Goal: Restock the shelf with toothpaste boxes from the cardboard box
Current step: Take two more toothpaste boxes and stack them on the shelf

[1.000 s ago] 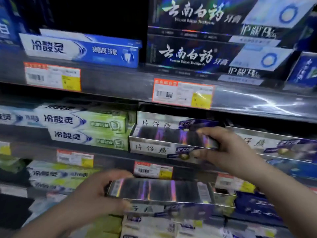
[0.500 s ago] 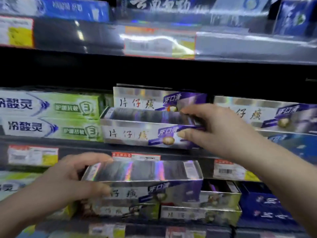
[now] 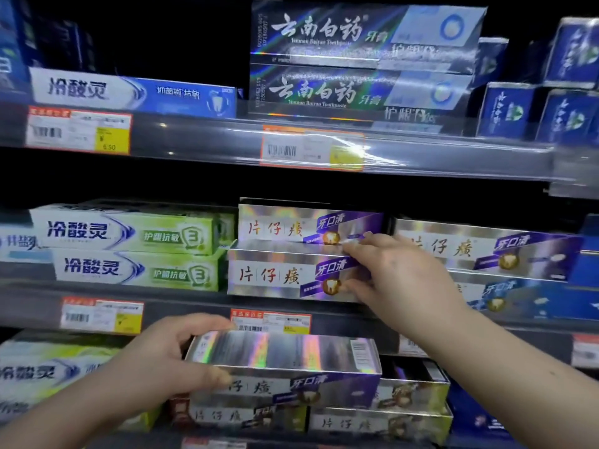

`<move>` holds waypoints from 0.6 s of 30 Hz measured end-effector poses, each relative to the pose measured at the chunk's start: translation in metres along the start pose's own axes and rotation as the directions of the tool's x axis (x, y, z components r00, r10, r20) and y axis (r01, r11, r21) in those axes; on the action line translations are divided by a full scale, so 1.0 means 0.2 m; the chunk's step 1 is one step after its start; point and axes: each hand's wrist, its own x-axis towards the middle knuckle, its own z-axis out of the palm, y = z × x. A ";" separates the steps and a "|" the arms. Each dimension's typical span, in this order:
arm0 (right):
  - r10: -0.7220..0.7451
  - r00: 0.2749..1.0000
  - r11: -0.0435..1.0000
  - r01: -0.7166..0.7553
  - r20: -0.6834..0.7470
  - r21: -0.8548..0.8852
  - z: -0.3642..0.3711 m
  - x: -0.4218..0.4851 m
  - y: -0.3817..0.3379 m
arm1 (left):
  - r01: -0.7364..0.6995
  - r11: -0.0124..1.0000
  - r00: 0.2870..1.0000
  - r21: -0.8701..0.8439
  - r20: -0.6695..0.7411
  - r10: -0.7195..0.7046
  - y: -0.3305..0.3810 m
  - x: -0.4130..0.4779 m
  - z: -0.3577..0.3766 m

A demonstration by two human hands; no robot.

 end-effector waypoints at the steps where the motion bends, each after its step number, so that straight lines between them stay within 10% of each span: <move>1: 0.013 1.000 1.000 -0.013 -0.002 -0.005 0.00 0.00 0.00 | -0.007 1.000 1.000 0.005 0.000 0.007 0.00 -0.01 0.00; 18: 0.166 0.982 0.985 -0.161 -0.095 0.065 -0.14 -0.11 0.15 | -0.268 0.960 0.934 -0.082 -0.267 0.238 0.29 -0.04 -0.16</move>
